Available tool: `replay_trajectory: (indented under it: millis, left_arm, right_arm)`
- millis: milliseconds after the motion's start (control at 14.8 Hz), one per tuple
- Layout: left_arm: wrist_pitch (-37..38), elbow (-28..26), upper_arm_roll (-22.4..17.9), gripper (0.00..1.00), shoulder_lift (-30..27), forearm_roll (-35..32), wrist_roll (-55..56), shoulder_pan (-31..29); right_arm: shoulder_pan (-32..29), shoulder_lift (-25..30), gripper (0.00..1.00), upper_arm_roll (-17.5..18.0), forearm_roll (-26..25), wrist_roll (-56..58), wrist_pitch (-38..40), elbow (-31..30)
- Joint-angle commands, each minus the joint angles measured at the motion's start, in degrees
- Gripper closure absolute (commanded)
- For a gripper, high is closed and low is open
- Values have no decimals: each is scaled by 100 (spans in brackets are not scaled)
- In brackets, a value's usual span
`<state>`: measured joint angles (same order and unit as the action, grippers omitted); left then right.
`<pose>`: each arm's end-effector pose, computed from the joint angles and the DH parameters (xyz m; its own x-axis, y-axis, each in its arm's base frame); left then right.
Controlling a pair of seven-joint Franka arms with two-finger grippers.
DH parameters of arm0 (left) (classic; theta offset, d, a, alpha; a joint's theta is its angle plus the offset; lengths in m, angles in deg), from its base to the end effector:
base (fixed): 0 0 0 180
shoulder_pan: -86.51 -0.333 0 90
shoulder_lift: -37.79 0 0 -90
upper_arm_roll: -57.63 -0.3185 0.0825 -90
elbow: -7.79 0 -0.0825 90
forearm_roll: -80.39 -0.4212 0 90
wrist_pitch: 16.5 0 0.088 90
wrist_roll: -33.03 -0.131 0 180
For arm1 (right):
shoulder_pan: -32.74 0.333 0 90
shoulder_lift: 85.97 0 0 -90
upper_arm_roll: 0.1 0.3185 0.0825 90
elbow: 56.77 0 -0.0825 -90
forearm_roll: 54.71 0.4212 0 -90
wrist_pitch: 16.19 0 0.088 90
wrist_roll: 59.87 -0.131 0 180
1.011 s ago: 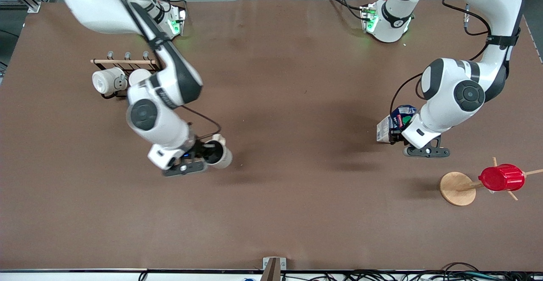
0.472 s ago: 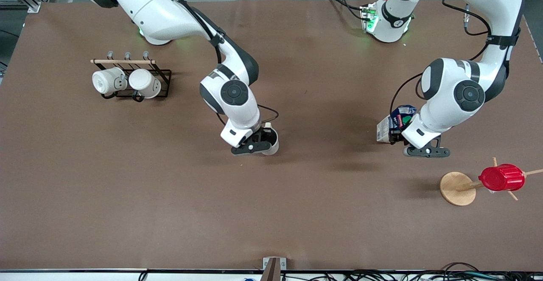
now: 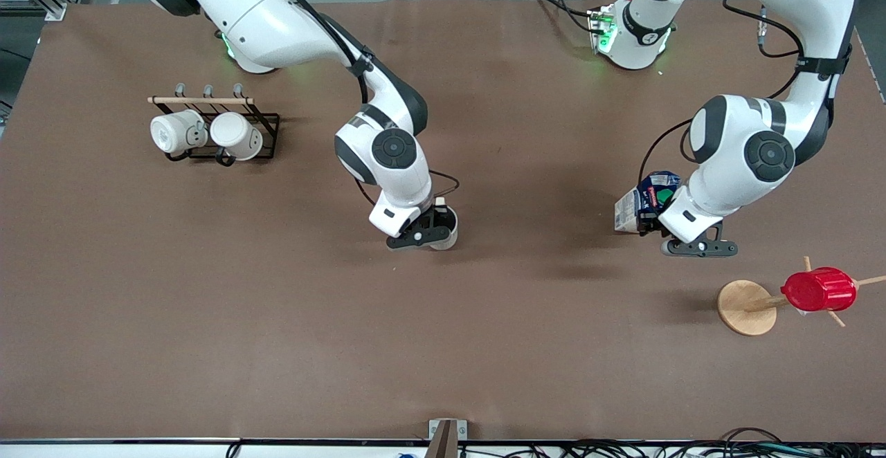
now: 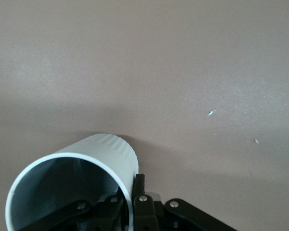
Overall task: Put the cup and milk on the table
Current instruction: 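Carry the grey mug with the right gripper toward the table middle, then release the mug with the right gripper and withdraw it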
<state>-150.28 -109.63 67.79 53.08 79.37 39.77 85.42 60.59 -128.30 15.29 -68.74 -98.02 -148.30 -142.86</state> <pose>0.6122 -0.0964 0.2666 0.9988 -0.0458 0.0191 -0.0465 -0.9983 0.0359 0.5760 0.4901 0.2057 0.9825 0.1662 0.0843 0.1704 -0.9843 -0.0457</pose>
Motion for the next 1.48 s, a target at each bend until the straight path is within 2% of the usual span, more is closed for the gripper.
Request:
replay_trajectory:
  millis: [0, 67, 135, 202, 270, 337, 539, 674, 1213, 1416]
  left_arm:
    - [115, -158, 30, 51, -228, -109, 55, -84]
    - [142, -176, 30, 51, -246, -109, 55, -84]
    - [168, -194, 30, 51, -281, -109, 72, -76]
    - [168, -246, 39, 51, -307, -109, 72, -76]
    - [168, -290, 39, 51, -359, -118, 72, -76]
    - [194, -343, 39, 51, -395, -109, 72, -76]
    - [492, -343, 39, 51, -492, -118, 72, -76]
    - [677, -352, 39, 51, -536, -118, 64, -76]
    - [784, -633, 39, 51, -545, -118, 64, -76]
    - [784, -703, 48, 51, -536, -118, 64, -76]
  right_arm:
    - [28, -4, 89, -1, -170, -191, 10, -5]
    - [19, -4, 84, -1, -162, -279, 11, -5]
    - [19, -12, 72, -1, -161, -375, 11, -5]
    - [19, -12, 53, -1, -161, -420, 11, -14]
    - [10, -4, 19, -1, -161, -420, 28, -5]
    - [-24, 23, 0, -1, -161, -403, 46, 13]
    - [-261, 233, 0, -1, -118, -412, 125, 66]
    - [-577, 688, 0, -1, -152, -420, 553, 65]
    - [-2492, 2578, 0, -10, -135, -359, 2267, 65]
    - [-2819, 3062, 0, -211, -83, 367, 2786, 57]
